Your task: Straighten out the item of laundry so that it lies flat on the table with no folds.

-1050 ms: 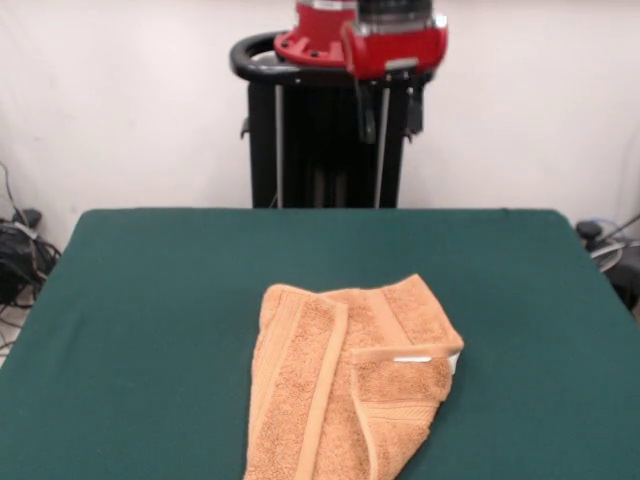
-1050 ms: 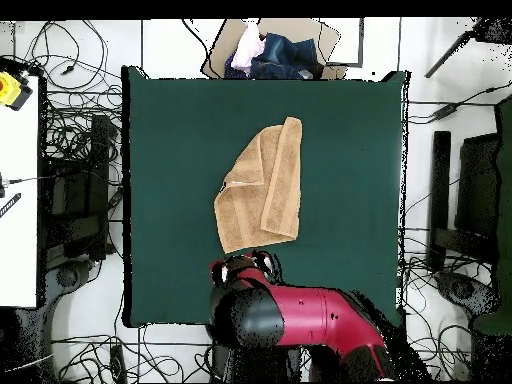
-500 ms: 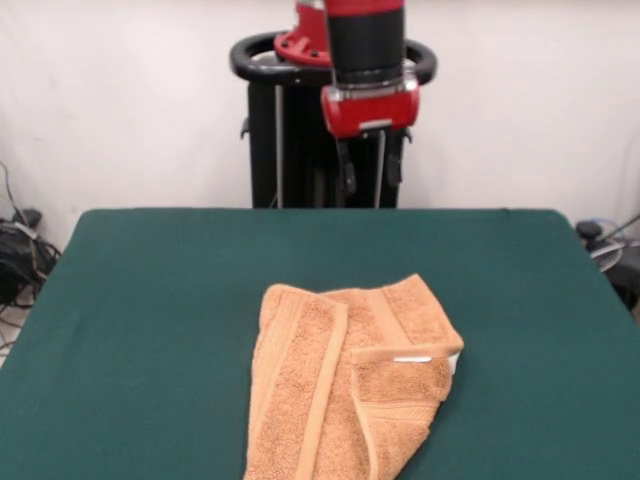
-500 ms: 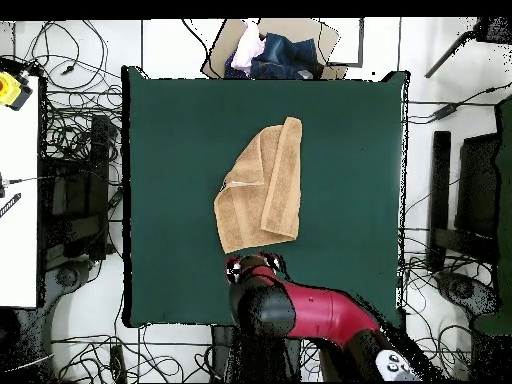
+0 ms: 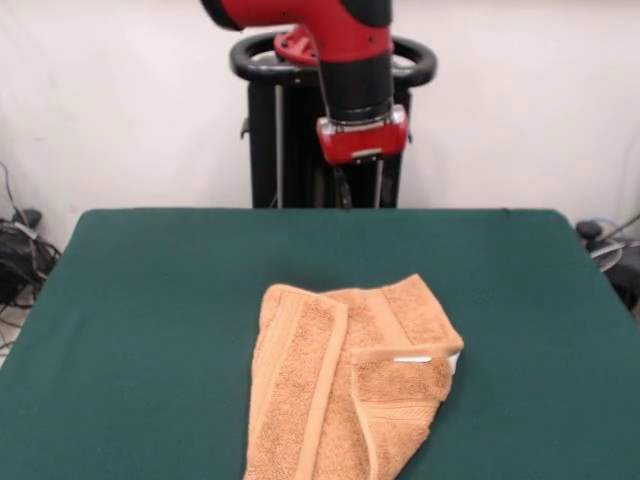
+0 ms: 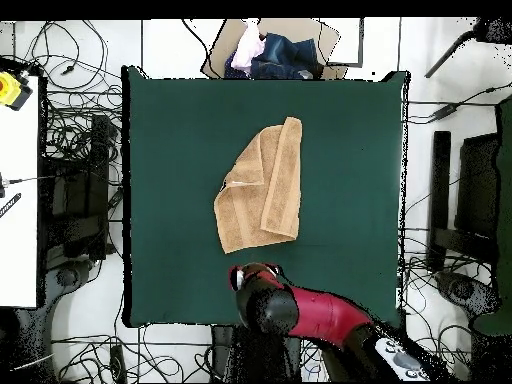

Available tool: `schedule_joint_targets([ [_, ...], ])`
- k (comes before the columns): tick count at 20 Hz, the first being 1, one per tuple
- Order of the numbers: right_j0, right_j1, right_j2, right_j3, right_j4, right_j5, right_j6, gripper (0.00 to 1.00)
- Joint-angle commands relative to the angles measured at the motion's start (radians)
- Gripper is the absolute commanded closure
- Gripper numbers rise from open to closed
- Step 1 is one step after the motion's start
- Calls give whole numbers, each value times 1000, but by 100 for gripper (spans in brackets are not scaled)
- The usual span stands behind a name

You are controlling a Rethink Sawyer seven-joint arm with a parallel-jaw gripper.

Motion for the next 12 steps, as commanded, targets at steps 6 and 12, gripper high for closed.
schedule_joint_targets([
  [6, 99, 173, -103, -94, 22, -211, 230, 0],
  [12, 85, 251, -102, -86, 37, -267, 245, 0],
])
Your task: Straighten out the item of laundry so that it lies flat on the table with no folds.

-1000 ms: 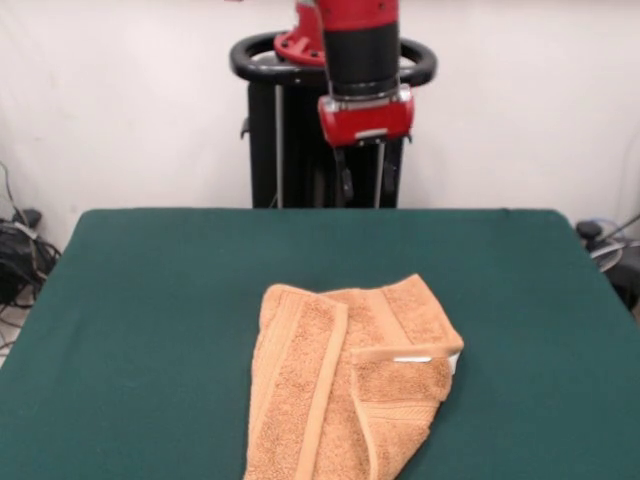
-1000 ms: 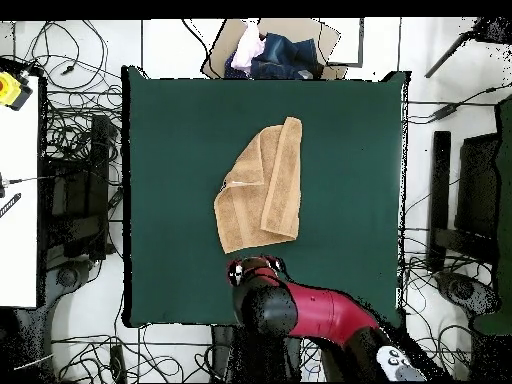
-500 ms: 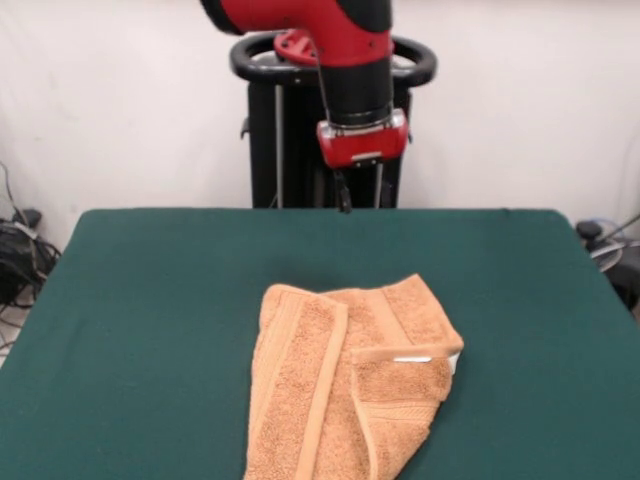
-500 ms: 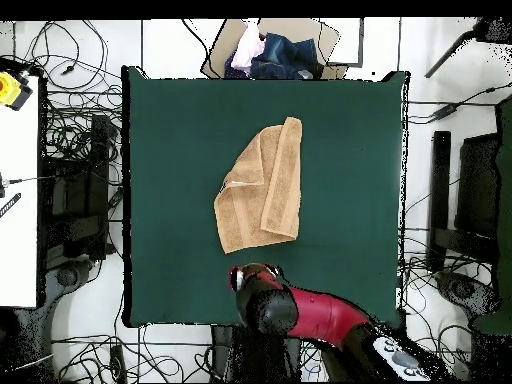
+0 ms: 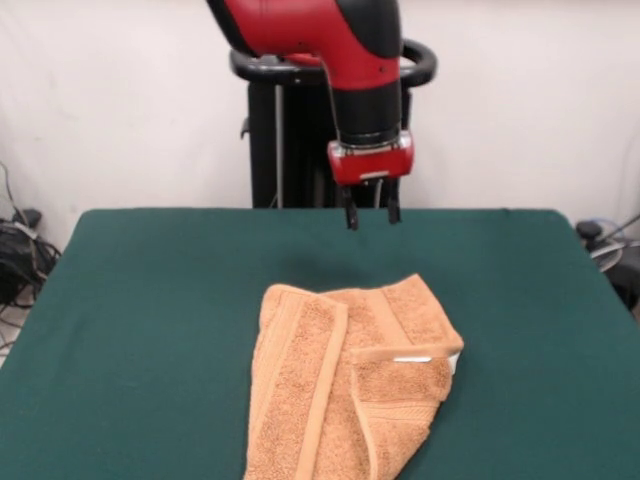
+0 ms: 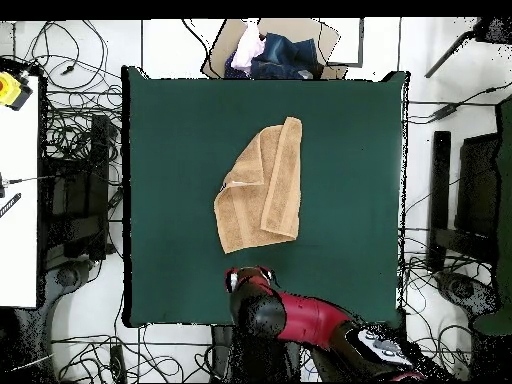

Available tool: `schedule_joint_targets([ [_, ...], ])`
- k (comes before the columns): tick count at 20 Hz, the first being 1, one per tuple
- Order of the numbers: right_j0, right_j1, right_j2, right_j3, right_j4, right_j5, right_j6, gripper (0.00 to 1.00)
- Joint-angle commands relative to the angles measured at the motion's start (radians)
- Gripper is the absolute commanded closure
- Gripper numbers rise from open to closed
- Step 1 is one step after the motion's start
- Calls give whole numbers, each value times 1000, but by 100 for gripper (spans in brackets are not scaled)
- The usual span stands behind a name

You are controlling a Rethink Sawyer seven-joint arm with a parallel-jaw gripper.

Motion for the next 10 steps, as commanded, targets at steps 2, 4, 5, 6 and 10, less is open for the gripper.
schedule_joint_targets([
  [2, 13, 94, -23, -60, 43, -60, 238, 0],
  [4, 2, 47, -18, -27, 54, -9, 234, 0],
  [5, -6, 24, -14, -9, 58, 18, 234, 0],
  [6, -19, 7, -5, 9, 68, 60, 232, 0],
  [10, -55, -68, 20, 75, 90, 159, 231, 0],
])
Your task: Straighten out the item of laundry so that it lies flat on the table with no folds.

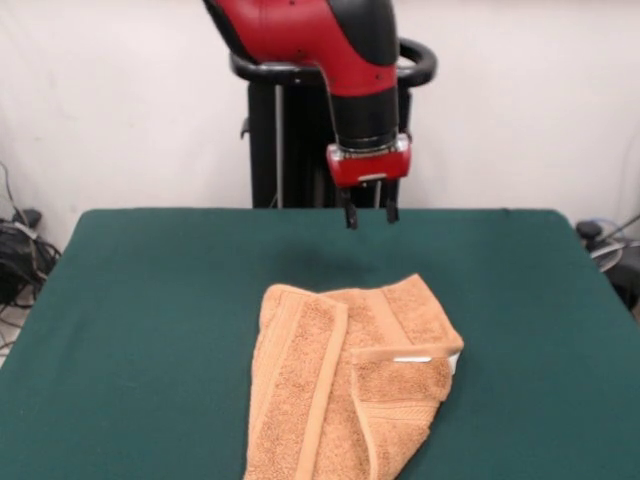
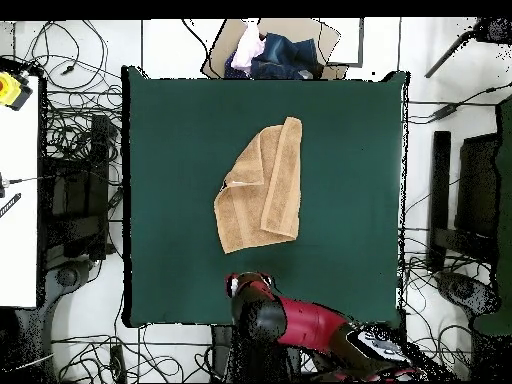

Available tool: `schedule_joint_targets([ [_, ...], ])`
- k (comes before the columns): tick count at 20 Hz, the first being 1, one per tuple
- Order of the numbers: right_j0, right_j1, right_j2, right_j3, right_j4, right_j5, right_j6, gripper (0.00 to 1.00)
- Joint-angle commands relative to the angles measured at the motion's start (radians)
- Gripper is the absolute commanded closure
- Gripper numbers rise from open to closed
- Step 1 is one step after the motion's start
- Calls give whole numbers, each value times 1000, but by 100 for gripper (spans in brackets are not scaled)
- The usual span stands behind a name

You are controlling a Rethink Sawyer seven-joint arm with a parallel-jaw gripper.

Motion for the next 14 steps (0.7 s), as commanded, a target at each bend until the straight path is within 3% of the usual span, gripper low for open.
schedule_joint_targets([
  [1, -52, -123, 39, 80, 98, 211, 230, 0],
  [8, -110, -369, 92, 227, 155, 375, 218, 0],
  [14, -37, -453, 59, 141, 185, 448, 195, 0],
])
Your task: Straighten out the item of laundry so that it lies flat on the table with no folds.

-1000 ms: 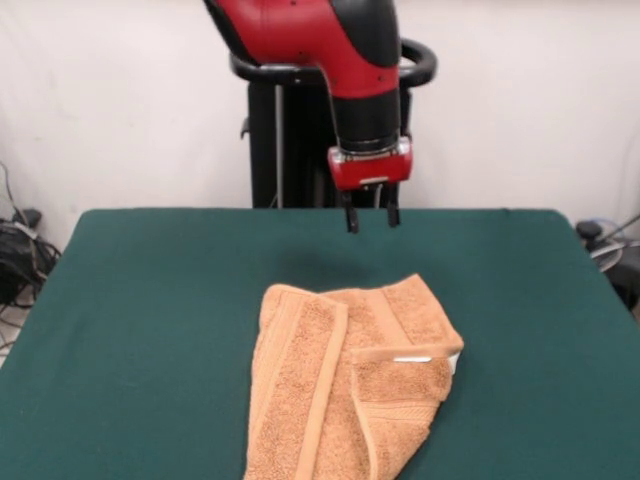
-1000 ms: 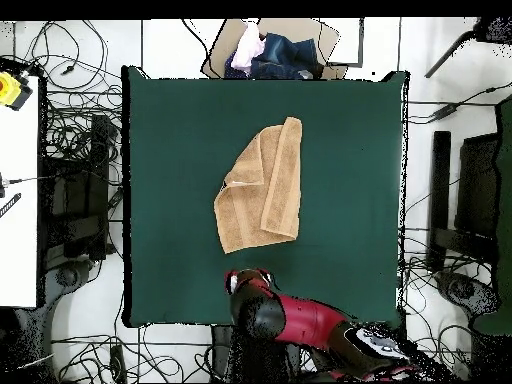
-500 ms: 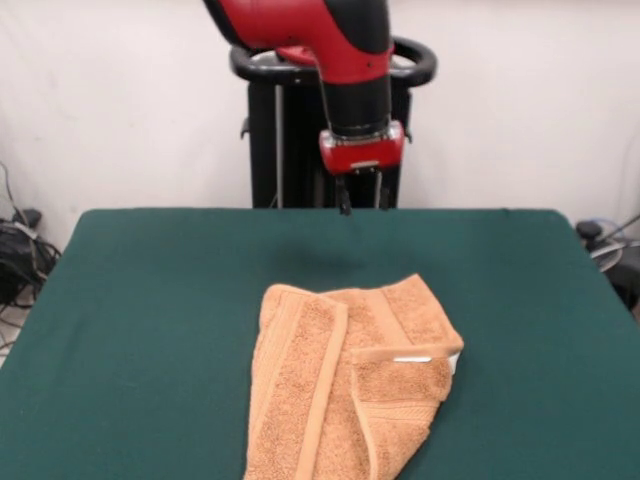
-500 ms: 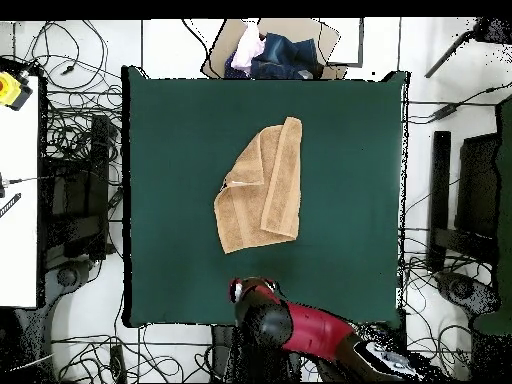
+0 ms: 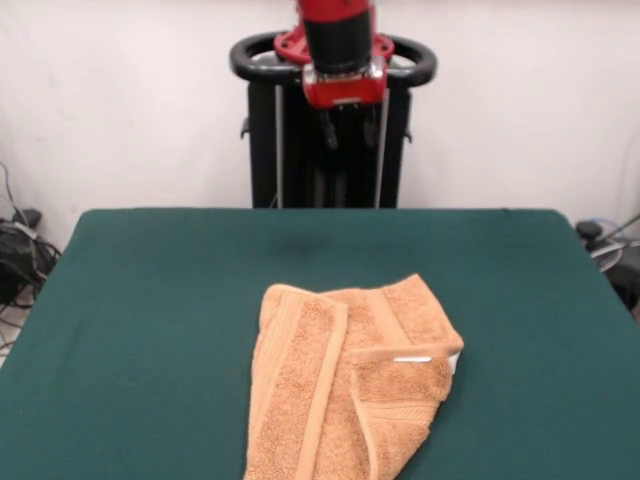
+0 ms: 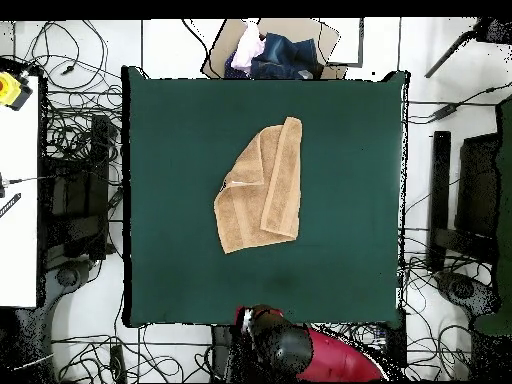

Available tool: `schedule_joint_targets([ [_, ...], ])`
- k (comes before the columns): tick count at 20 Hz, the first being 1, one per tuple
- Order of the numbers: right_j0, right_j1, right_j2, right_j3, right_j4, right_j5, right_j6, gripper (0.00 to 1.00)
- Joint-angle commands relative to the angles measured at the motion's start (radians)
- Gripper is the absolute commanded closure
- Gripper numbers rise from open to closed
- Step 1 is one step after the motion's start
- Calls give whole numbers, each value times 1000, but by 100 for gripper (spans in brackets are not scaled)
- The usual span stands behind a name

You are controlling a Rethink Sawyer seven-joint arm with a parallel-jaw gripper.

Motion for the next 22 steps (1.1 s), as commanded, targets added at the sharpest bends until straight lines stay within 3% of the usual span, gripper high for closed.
schedule_joint_targets([
  [1, 74, -154, 57, -55, 101, 131, 192, 0],
  [12, 126, 77, 51, -284, 99, 83, 168, 0],
  [22, 35, 219, 97, -231, 60, -86, 173, 0],
])
